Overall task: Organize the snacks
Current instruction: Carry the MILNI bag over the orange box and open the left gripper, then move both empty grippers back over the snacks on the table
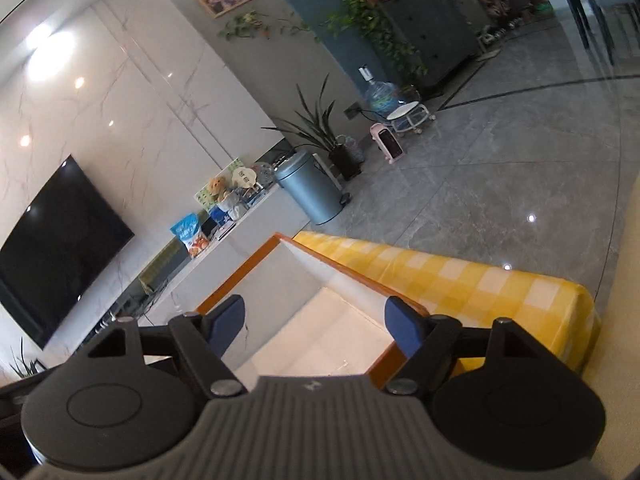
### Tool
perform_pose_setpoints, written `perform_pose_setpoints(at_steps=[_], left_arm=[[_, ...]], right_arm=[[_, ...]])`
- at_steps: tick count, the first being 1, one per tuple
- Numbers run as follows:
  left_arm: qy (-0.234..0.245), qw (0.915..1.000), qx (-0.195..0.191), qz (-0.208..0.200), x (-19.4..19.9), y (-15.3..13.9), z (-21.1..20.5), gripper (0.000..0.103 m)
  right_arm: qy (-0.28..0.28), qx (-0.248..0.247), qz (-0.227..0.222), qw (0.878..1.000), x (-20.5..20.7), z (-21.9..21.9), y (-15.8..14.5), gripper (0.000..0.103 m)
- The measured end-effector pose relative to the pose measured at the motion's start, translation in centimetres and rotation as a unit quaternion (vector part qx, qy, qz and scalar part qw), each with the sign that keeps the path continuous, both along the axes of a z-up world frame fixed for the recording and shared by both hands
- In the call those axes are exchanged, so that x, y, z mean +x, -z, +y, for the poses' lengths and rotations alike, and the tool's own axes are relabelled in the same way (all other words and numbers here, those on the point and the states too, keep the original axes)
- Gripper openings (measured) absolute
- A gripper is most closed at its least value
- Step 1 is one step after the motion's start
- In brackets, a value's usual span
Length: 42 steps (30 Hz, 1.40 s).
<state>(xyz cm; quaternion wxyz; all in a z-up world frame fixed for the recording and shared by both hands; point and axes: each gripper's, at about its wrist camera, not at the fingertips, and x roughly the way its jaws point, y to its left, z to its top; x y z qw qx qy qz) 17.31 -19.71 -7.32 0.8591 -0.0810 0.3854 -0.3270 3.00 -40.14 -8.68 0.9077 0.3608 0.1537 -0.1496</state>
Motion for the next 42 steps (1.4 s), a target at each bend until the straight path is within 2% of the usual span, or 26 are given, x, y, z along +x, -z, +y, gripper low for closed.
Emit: perform_pose_setpoints(at_steps=[4, 6, 9, 15, 16, 19, 26, 29, 33, 38, 42], left_arm=[[0.020, 0.9994, -0.006, 0.027, 0.5, 1.7, -1.8, 0.091], [0.023, 0.9996, 0.003, 0.016, 0.4, 2.0, -2.6, 0.091], [0.028, 0.9988, 0.025, 0.033, 0.8, 2.6, -3.9, 0.091], [0.047, 0.9965, 0.026, 0.064, 1.4, 3.2, -4.9, 0.092], [0.045, 0.9964, 0.027, 0.067, 1.3, 3.2, -4.7, 0.095], [0.040, 0.9969, -0.003, 0.068, 1.2, 2.6, -3.6, 0.099], [0.026, 0.9983, 0.003, 0.052, 0.4, 0.3, -1.7, 0.099], [0.048, 0.9986, 0.014, 0.015, -0.6, -0.8, -1.0, 0.100], [0.023, 0.9989, 0.040, -0.010, -1.9, -2.2, -0.2, 0.100], [-0.001, 0.9978, 0.054, -0.037, -3.4, -4.1, 1.4, 0.100], [-0.006, 0.9958, 0.066, -0.063, -4.2, -5.6, 2.5, 0.100]], right_arm=[[0.024, 0.000, -0.026, 0.999, -0.9, 0.1, -0.1, 0.077], [0.030, -0.002, -0.033, 0.999, -1.2, 0.1, -0.1, 0.077], [0.037, -0.004, -0.036, 0.999, -1.4, 0.2, -0.2, 0.077], [0.042, 0.001, -0.031, 0.999, -1.3, 0.0, -0.1, 0.077], [0.046, 0.001, -0.033, 0.998, -1.5, 0.0, -0.1, 0.077], [0.061, 0.004, -0.037, 0.997, -1.5, 0.0, -0.1, 0.076], [0.071, 0.000, -0.039, 0.997, -1.8, 0.1, -0.3, 0.075], [0.071, -0.016, -0.048, 0.996, -2.0, 0.3, -0.7, 0.075], [0.071, -0.044, -0.053, 0.995, -2.1, 1.1, -1.4, 0.075], [0.092, -0.089, -0.059, 0.990, -2.9, 2.6, -3.1, 0.074], [0.083, -0.084, -0.068, 0.991, -3.3, 3.4, -4.4, 0.074]])
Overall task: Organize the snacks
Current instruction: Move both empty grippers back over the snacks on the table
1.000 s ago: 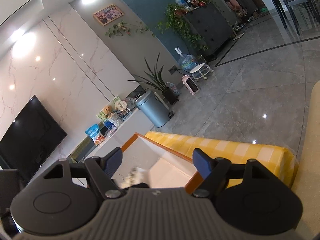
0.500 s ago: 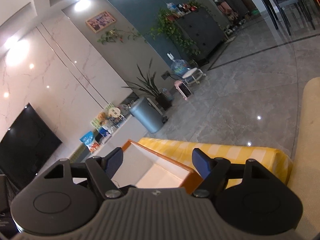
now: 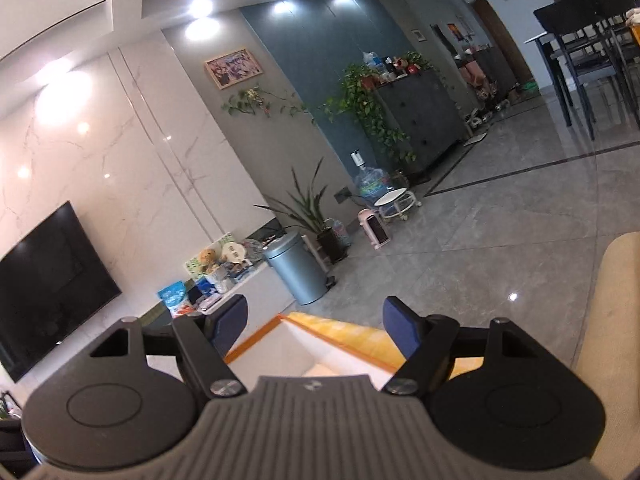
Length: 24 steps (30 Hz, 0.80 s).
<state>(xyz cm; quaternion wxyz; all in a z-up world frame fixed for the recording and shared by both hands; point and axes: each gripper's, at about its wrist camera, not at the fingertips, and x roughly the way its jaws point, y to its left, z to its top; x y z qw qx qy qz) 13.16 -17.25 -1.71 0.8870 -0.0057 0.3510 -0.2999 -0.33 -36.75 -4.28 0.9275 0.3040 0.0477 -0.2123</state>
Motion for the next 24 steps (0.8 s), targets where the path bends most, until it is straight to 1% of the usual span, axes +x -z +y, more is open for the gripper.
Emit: perform_pose_setpoints(at_steps=[2, 5, 7, 8, 10, 12, 14, 16, 18, 20, 22, 24], left_arm=[[-0.012, 0.9998, 0.007, -0.014, -0.5, -0.6, 0.7, 0.100], [-0.027, 0.9988, 0.015, -0.037, -1.1, -1.5, 2.1, 0.100], [-0.043, 0.9976, 0.019, -0.051, -1.8, -1.9, 3.5, 0.100], [-0.053, 0.9968, 0.020, -0.057, -2.1, -2.1, 4.4, 0.099], [-0.085, 0.9930, 0.036, -0.074, -3.2, -2.1, 6.1, 0.099], [-0.125, 0.9866, 0.052, -0.092, -4.2, -2.0, 8.0, 0.099], [-0.153, 0.9810, 0.062, -0.102, -4.8, -1.9, 10.0, 0.099], [-0.178, 0.9785, 0.055, -0.088, -4.9, -1.7, 12.2, 0.099], [-0.206, 0.9758, 0.042, -0.061, -4.7, -1.2, 14.6, 0.099], [-0.236, 0.9699, 0.039, -0.042, -5.1, -0.3, 16.8, 0.099], [-0.256, 0.9654, 0.042, -0.030, -5.3, 0.8, 18.8, 0.099], [-0.270, 0.9620, 0.042, -0.009, -5.1, 2.1, 20.5, 0.099]], right_arm=[[-0.013, 0.006, 0.001, 1.000, -0.1, 0.4, -0.5, 0.074], [-0.034, -0.009, 0.006, 0.999, -0.4, 2.0, -1.5, 0.074], [-0.059, -0.013, 0.015, 0.998, 0.1, 3.0, -2.1, 0.075], [-0.081, -0.016, 0.027, 0.996, 0.5, 3.6, -2.4, 0.077], [-0.128, -0.025, 0.057, 0.990, 1.9, 5.3, -2.8, 0.077], [-0.158, -0.039, 0.069, 0.984, 2.8, 7.5, -3.0, 0.077], [-0.187, -0.058, 0.079, 0.977, 3.6, 9.9, -3.2, 0.077], [-0.219, -0.070, 0.091, 0.969, 4.4, 12.2, -3.2, 0.079], [-0.240, -0.074, 0.107, 0.962, 5.2, 14.4, -3.3, 0.079], [-0.260, -0.078, 0.123, 0.955, 5.7, 16.1, -3.2, 0.079], [-0.273, -0.090, 0.142, 0.947, 6.2, 17.8, -2.8, 0.080], [-0.275, -0.103, 0.164, 0.942, 6.7, 19.2, -2.3, 0.081]])
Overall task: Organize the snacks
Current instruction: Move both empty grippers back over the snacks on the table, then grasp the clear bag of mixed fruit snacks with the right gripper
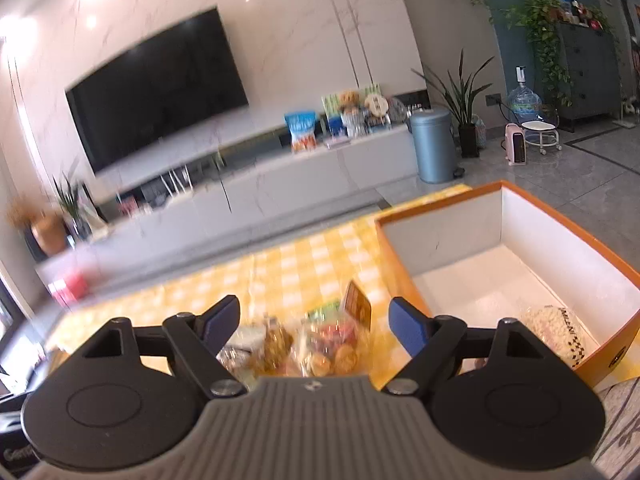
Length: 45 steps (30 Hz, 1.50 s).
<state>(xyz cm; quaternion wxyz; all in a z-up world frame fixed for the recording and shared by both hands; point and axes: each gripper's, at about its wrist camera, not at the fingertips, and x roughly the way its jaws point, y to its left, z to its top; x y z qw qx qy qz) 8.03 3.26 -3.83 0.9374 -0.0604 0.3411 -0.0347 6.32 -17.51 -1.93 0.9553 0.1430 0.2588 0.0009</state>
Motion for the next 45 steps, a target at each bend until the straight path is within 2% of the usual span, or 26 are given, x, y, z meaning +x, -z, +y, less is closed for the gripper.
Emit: perform_pose_setpoints(at_steps=[4, 7, 10, 12, 14, 17, 19, 22, 23, 25, 27, 29, 32, 34, 37, 40, 42, 45], left_arm=[[-0.023, 0.9986, -0.040, 0.027, 0.7, 1.9, 3.1, 0.099], [-0.025, 0.9980, -0.049, 0.031, 0.9, 3.0, 4.6, 0.099], [-0.026, 0.9974, -0.056, 0.037, 0.8, 4.2, 5.6, 0.099], [-0.030, 0.9964, -0.063, 0.049, 1.2, 5.0, 6.0, 0.099], [-0.033, 0.9954, -0.069, 0.057, 1.5, 5.6, 6.2, 0.099], [-0.017, 0.9958, -0.070, 0.057, 1.7, 6.1, 6.2, 0.099], [0.011, 0.9963, -0.072, 0.046, 1.6, 6.3, 5.7, 0.099], [0.027, 0.9980, -0.058, -0.007, 1.1, 6.2, 4.7, 0.099], [0.025, 0.9985, -0.043, -0.021, 1.1, 6.3, 4.2, 0.099], [0.046, 0.9985, -0.010, -0.029, 1.4, 6.4, 3.2, 0.099], [0.064, 0.9975, 0.008, -0.031, 1.7, 6.7, 2.5, 0.099], [0.063, 0.9976, 0.012, -0.027, 1.9, 7.1, 2.2, 0.099], [0.065, 0.9976, 0.012, -0.018, 2.3, 7.5, 2.0, 0.099], [0.055, 0.9982, 0.019, -0.014, 2.4, 7.6, 1.9, 0.099], [0.065, 0.9976, 0.023, -0.009, 2.6, 7.8, 1.8, 0.099], [0.077, 0.9968, 0.017, 0.013, 3.3, 8.3, 1.4, 0.099], [0.087, 0.9955, 0.020, 0.034, 3.8, 8.8, 1.0, 0.099], [0.090, 0.9948, 0.021, 0.042, 4.4, 9.3, 0.6, 0.099]], right_arm=[[-0.004, -0.027, 0.046, 0.999, 1.8, 2.7, 1.7, 0.081], [-0.012, -0.049, 0.064, 0.997, 2.4, 3.9, 3.7, 0.081], [-0.005, -0.050, 0.053, 0.997, 2.3, 3.5, 5.7, 0.081], [-0.008, -0.054, 0.070, 0.996, 3.0, 3.2, 7.0, 0.081], [-0.010, -0.038, 0.087, 0.995, 3.8, 2.9, 8.1, 0.081], [-0.027, -0.003, 0.090, 0.996, 4.3, 3.0, 9.7, 0.081], [-0.043, -0.020, 0.090, 0.995, 4.5, 3.9, 10.5, 0.081], [-0.056, -0.049, 0.080, 0.994, 4.8, 5.0, 11.2, 0.083], [-0.058, -0.053, 0.078, 0.994, 5.0, 5.1, 11.2, 0.090], [-0.055, -0.051, 0.072, 0.995, 5.8, 5.2, 11.0, 0.095], [-0.043, -0.036, 0.056, 0.997, 6.2, 4.8, 10.5, 0.099], [-0.016, -0.035, 0.051, 0.998, 7.1, 4.3, 10.0, 0.100], [0.011, -0.056, 0.078, 0.995, 9.4, 4.4, 10.1, 0.100], [0.031, -0.041, 0.089, 0.995, 10.8, 4.0, 10.6, 0.100], [0.062, -0.025, 0.104, 0.992, 12.3, 3.5, 11.6, 0.100], [0.055, -0.008, 0.108, 0.993, 13.2, 3.6, 12.3, 0.100], [0.057, -0.013, 0.100, 0.993, 13.4, 3.7, 12.3, 0.100], [0.050, -0.012, 0.096, 0.994, 14.2, 3.9, 12.5, 0.100]])
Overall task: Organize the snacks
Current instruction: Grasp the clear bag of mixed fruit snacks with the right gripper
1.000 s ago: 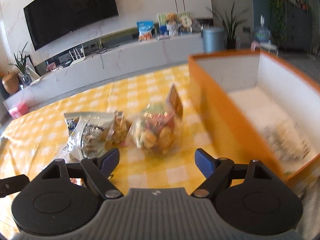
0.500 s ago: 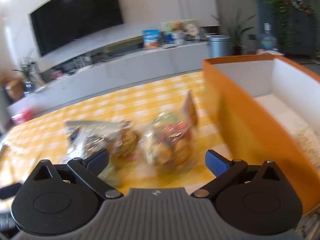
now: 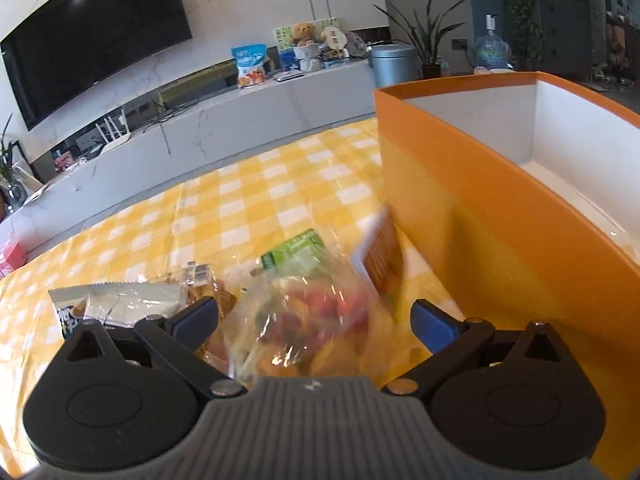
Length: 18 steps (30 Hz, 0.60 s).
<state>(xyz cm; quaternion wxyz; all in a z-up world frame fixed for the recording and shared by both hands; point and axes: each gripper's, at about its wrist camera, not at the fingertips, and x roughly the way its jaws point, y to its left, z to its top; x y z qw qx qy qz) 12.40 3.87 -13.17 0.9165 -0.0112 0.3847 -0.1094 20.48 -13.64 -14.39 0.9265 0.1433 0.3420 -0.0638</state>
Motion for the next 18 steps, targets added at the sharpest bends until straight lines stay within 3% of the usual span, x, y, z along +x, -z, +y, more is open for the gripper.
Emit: perform_pose_setpoints(at_steps=[2, 9, 12, 14, 18], left_arm=[[-0.002, 0.9999, -0.005, 0.010, 0.5, 0.4, -0.1, 0.099], [-0.014, 0.9996, 0.010, 0.022, 1.4, 1.7, -0.1, 0.099], [-0.018, 0.9991, -0.013, 0.037, 1.5, 1.9, 0.6, 0.096], [-0.013, 0.9976, -0.046, 0.051, 1.6, 1.9, 1.2, 0.080], [-0.012, 0.9971, -0.058, 0.049, 1.3, 1.8, 1.5, 0.070]], right_arm=[[-0.004, 0.020, 0.025, 0.999, 0.8, -0.2, 0.7, 0.100], [0.004, 0.055, 0.012, 0.998, 0.7, -1.2, 1.5, 0.100], [0.006, 0.065, -0.002, 0.998, 0.3, -1.5, 1.5, 0.089], [0.002, 0.052, -0.005, 0.999, -0.1, -1.3, 1.3, 0.084], [0.001, 0.028, -0.012, 1.000, -1.1, -0.8, 0.8, 0.079]])
